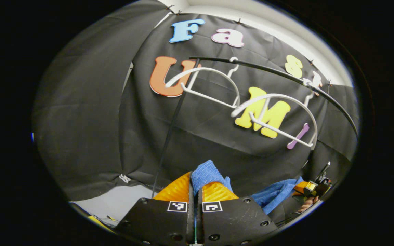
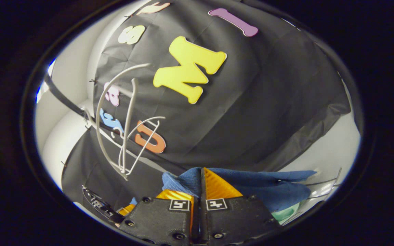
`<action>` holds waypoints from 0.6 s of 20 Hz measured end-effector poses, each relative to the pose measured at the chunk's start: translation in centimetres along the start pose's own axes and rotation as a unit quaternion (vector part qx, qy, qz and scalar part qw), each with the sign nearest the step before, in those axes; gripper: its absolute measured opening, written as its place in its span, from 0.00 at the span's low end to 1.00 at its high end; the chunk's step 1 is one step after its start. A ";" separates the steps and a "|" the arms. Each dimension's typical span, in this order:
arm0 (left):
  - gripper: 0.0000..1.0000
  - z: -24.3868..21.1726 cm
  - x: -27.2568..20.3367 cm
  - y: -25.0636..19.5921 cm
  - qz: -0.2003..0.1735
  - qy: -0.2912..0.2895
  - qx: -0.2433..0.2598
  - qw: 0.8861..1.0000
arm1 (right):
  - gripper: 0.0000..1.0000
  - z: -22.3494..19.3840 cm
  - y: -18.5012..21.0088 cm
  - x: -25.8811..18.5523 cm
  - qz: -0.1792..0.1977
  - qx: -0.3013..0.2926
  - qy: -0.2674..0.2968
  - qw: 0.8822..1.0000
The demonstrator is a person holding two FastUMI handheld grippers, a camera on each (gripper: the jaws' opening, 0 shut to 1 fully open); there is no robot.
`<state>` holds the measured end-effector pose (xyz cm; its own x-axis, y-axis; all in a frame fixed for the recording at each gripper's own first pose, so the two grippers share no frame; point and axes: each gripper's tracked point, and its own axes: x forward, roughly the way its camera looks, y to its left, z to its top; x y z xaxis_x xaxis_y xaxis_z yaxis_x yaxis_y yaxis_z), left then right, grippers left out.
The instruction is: Grasp the clothes on the hanger with both hands and then place them into the laundry hamper below.
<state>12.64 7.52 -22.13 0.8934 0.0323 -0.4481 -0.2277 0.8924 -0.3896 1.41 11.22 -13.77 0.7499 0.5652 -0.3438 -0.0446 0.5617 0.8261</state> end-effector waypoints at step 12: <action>0.02 -3.8 -2.0 -9.2 -0.107 0.036 0.007 0.994 | 0.05 -8.3 6.1 -0.4 0.044 0.016 0.058 0.997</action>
<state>11.46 -2.42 -20.72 0.8906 -0.1899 -0.4132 -0.0308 0.8814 -0.4714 -4.65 19.44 -12.34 0.6629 0.6783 -0.3170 -0.0846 0.4886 0.8684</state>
